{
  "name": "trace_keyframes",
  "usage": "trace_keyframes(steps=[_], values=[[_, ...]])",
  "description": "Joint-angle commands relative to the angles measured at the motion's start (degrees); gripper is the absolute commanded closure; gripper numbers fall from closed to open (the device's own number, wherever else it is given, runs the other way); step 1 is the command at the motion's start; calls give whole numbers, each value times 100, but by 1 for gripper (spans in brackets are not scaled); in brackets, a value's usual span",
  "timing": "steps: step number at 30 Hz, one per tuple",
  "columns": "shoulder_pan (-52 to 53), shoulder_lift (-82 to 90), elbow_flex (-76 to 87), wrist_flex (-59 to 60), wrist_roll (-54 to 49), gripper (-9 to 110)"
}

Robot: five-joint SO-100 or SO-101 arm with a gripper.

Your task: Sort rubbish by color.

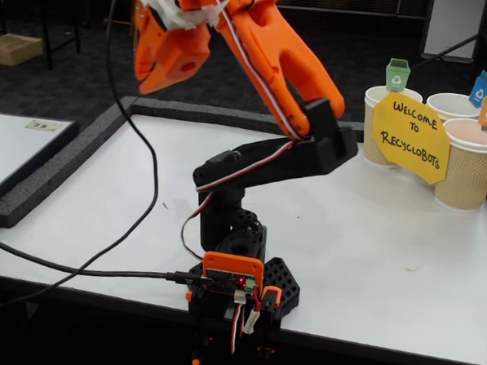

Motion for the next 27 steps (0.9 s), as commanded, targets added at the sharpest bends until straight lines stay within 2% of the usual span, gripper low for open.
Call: trace_keyframes(steps=[1, 8, 15, 24, 27], values=[[-791, 114, -114, 9, -35, 101], [-1758, -149, -123, 9, -35, 101], [-1995, -615, -105, -44, -26, 101], [18, -624, -105, -44, -53, 101], [404, -624, -114, -44, -70, 101]])
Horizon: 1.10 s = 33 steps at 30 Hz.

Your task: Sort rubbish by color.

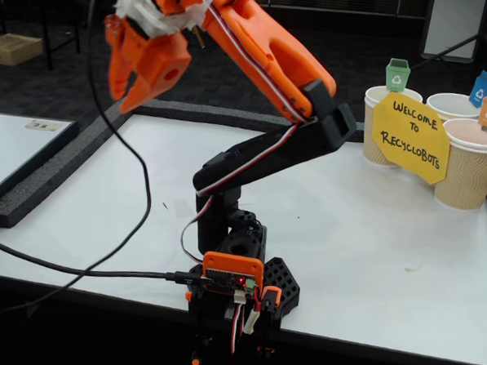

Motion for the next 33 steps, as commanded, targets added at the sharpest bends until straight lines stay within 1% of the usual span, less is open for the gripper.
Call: trace_keyframes(steps=[1, 7, 11, 16, 23, 27, 33], values=[[729, -18, -149, -44, -53, 101], [1846, -141, -158, -44, -18, 101], [2804, -554, -167, -44, -18, 101], [4438, -1072, -141, -114, -62, 101], [6785, -1151, 439, -668, -70, 101], [7726, -1151, 835, -914, -70, 101], [8974, -1134, 1002, -1020, -70, 101]])
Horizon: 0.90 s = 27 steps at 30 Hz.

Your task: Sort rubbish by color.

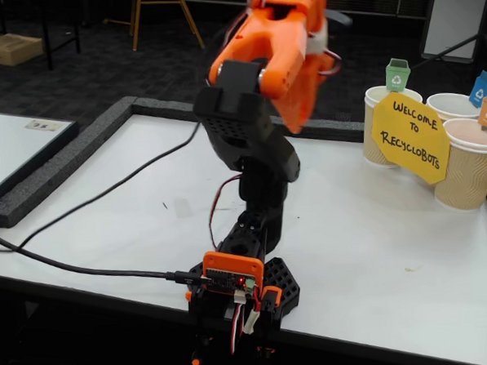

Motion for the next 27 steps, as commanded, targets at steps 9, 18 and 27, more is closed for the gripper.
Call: trace_keyframes(steps=[9, 18, 27], values=[[2373, 62, -158, -141, -62, 101], [4087, 70, -563, 132, -62, 101], [5563, 88, -914, 360, -62, 101]])
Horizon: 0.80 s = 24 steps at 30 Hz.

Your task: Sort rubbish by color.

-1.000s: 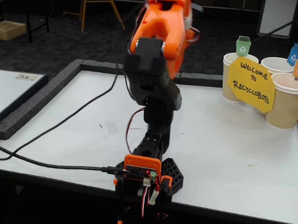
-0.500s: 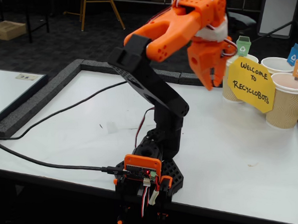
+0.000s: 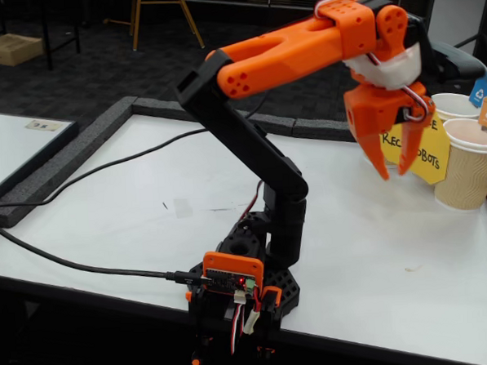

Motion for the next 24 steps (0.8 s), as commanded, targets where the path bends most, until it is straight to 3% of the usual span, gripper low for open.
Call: trace_keyframes(steps=[1, 11, 20, 24], values=[[773, 88, -1002, 158, -62, 101], [1705, 272, -1336, 527, -747, 101], [2109, 993, -835, -431, -888, 101], [1687, 1283, -668, -817, -888, 101]])
